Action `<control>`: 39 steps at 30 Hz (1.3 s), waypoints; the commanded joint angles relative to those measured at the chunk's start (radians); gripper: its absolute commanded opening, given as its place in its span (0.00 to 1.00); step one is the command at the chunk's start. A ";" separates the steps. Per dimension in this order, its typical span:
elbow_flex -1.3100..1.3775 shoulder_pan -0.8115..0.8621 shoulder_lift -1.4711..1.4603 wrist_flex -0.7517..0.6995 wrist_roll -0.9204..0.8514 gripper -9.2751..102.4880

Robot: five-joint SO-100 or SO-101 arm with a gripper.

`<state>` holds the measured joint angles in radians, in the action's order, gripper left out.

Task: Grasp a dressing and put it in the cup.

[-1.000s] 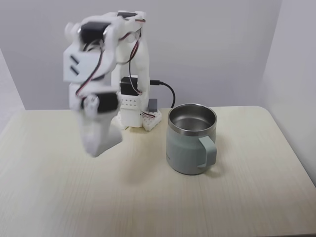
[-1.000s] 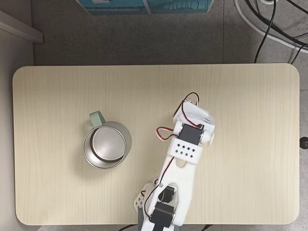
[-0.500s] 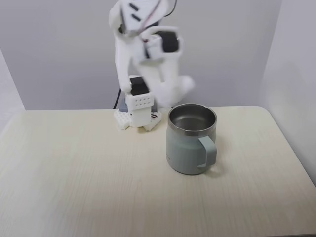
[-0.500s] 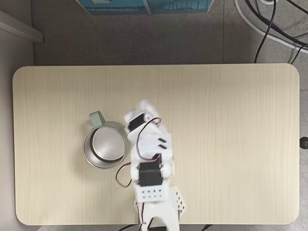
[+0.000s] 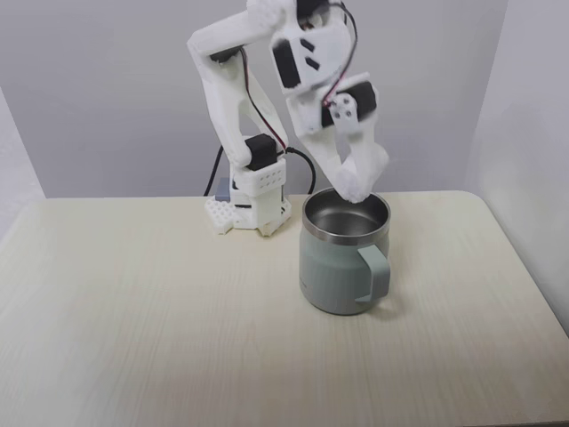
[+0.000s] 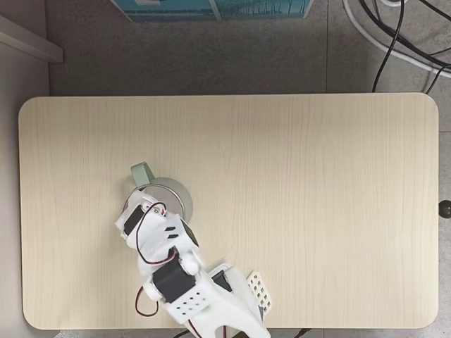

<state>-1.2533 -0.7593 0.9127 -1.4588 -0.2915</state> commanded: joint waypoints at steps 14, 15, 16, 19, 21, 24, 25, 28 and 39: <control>0.144 -0.005 -0.173 0.040 -0.025 0.27; 0.146 -0.005 -0.186 0.032 -0.026 0.29; 0.146 -0.005 -0.193 0.026 -0.029 0.30; 0.155 -0.003 -0.202 0.021 -0.040 0.31; 0.164 -0.002 -0.210 0.021 -0.043 0.31; 0.181 -0.002 -0.242 0.021 -0.048 0.31; 0.183 0.000 -0.252 0.018 -0.052 0.31; 0.173 0.014 -0.258 0.009 -0.057 0.30; 0.167 -0.032 -0.295 -0.029 -0.037 0.30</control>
<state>-1.0707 -0.7731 0.6320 -1.4834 -0.3421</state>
